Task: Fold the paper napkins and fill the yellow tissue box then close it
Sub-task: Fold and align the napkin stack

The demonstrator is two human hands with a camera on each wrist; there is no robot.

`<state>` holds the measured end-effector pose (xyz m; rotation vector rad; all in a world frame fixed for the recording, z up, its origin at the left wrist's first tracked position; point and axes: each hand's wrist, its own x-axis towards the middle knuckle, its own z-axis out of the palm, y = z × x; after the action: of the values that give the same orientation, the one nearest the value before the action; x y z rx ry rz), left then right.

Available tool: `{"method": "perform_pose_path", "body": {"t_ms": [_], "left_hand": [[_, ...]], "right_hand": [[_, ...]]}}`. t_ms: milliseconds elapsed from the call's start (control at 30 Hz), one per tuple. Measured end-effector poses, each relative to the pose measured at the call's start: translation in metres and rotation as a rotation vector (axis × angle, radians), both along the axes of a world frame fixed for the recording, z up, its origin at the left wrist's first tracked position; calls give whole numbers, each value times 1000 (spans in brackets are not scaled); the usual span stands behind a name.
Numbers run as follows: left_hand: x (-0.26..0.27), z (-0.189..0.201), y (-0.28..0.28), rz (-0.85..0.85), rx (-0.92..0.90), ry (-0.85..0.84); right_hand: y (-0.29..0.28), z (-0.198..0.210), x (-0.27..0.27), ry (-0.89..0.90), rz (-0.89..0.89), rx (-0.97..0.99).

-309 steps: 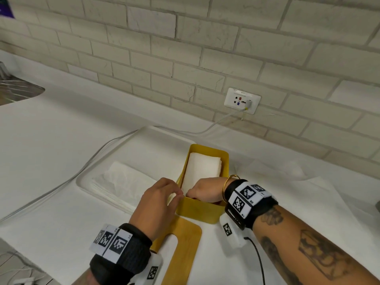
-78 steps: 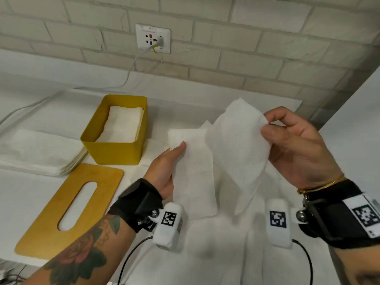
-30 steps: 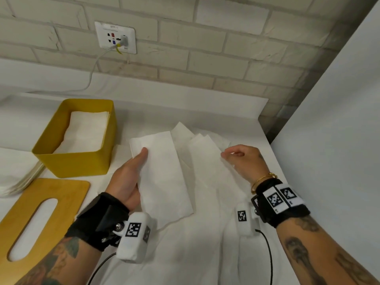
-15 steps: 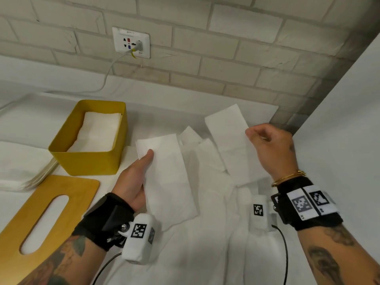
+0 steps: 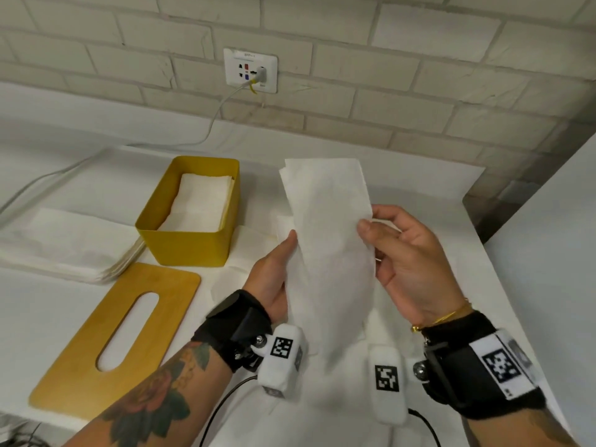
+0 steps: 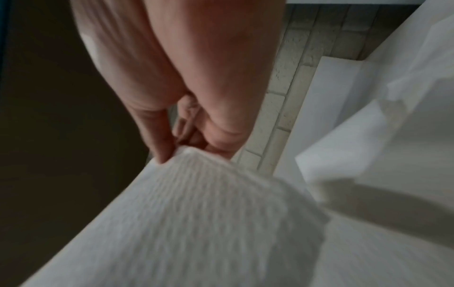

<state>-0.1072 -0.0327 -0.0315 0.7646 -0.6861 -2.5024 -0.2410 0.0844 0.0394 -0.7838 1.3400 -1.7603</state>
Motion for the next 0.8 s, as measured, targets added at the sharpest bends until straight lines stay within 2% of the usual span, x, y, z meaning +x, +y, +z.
{"method": "perform_pose_path", "body": {"t_ms": [100,200,600,800], "left_hand": [[0,1,4,-7,-22,37],[2,-6,5,32,-46,19],[1,-9,8,-16,-193,-61],[1,-10,1,3,-202,-116]], "right_hand": [[-9,-40,5,84,-96,249],[-9,-65,7,112,-189,365],[-10,-66,13,180,-302,395],[-3,-71,16,142,-143,399]]}}
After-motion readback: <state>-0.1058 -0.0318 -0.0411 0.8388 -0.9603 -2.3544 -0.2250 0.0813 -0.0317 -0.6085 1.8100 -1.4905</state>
